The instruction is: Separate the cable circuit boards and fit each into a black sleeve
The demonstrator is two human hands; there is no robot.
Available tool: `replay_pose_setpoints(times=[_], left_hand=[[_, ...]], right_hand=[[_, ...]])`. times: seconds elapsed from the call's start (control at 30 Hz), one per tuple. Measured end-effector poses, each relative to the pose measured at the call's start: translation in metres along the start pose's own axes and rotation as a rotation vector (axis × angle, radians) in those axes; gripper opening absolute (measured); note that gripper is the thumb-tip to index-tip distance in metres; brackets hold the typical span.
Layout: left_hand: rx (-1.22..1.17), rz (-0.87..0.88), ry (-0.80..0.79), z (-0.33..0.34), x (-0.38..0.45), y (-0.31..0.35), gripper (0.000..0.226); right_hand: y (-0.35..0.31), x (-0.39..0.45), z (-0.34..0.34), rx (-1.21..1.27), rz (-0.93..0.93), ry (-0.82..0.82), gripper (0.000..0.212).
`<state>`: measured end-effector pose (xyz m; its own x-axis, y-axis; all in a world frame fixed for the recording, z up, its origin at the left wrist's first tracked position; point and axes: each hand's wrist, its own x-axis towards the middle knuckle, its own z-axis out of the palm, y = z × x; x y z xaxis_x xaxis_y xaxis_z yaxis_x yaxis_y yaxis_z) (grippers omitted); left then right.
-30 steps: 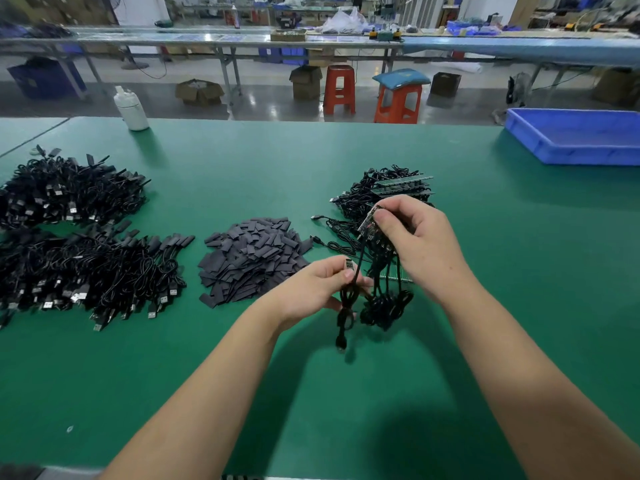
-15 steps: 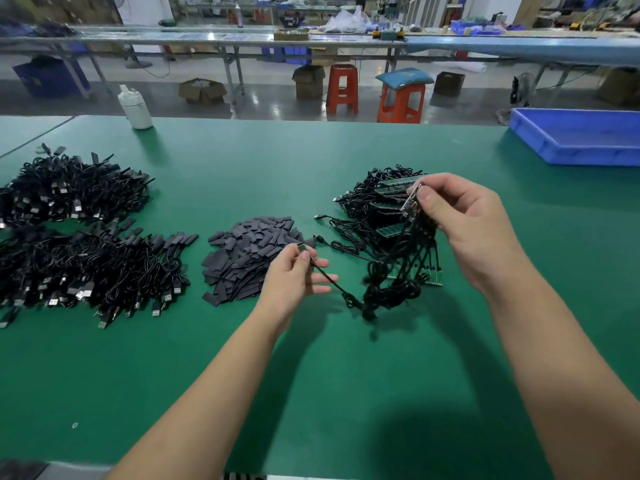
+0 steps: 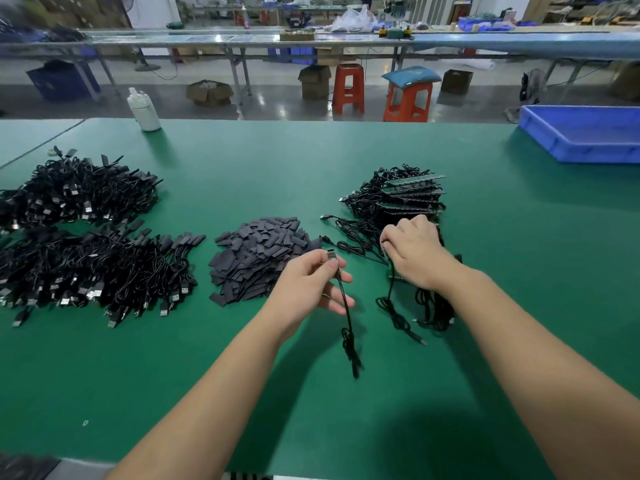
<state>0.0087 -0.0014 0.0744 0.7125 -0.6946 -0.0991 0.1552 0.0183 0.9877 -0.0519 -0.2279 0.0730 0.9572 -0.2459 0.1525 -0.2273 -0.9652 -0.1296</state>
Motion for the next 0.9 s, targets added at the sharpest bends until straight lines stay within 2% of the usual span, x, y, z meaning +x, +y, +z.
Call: replay_pose_setpoints(times=[0.13,0.23,0.3,0.37,0.4,0.47,0.53,0.6,0.67,0.73,0.83,0.9], left_hand=[[-0.005,-0.006,-0.051,0.011,0.001,0.003,0.017],[0.021,0.011,-0.037,0.014,0.004,0.002,0.017],[0.141,0.068,0.02,0.013,0.007,0.0,0.018],[0.294,0.111,0.096,0.01,0.011,-0.003,0.018],[0.311,0.107,0.122,0.007,0.013,-0.004,0.018],[0.261,0.086,0.149,0.001,0.018,-0.008,0.024],[0.241,0.054,0.18,-0.005,0.02,-0.012,0.022],[0.176,-0.002,0.203,-0.009,0.022,-0.017,0.01],[0.101,-0.095,0.195,-0.015,0.024,-0.023,0.006],[0.078,-0.192,0.155,-0.022,0.024,-0.032,0.007],[0.056,-0.284,0.066,-0.032,0.022,-0.046,0.012],[0.107,-0.3,0.035,-0.038,0.02,-0.055,0.012]], right_hand=[[0.01,0.013,0.027,0.015,0.054,-0.005,0.021],[0.01,0.013,0.041,0.03,0.122,-0.056,0.035],[0.0,0.012,0.048,0.106,0.159,0.027,0.038],[-0.016,0.006,0.048,0.434,0.237,0.12,0.031],[-0.026,0.002,0.046,0.695,0.299,0.076,0.033],[-0.044,-0.007,0.044,1.153,0.367,-0.13,0.048],[-0.055,-0.017,0.05,1.417,0.359,-0.3,0.058],[-0.065,-0.025,0.055,1.548,0.343,-0.356,0.053],[-0.072,-0.028,0.061,1.539,0.355,-0.326,0.038],[-0.075,-0.031,0.067,1.425,0.36,-0.319,0.027],[-0.075,-0.037,0.077,1.238,0.345,-0.293,0.021],[-0.078,-0.041,0.083,1.216,0.36,-0.271,0.018]])
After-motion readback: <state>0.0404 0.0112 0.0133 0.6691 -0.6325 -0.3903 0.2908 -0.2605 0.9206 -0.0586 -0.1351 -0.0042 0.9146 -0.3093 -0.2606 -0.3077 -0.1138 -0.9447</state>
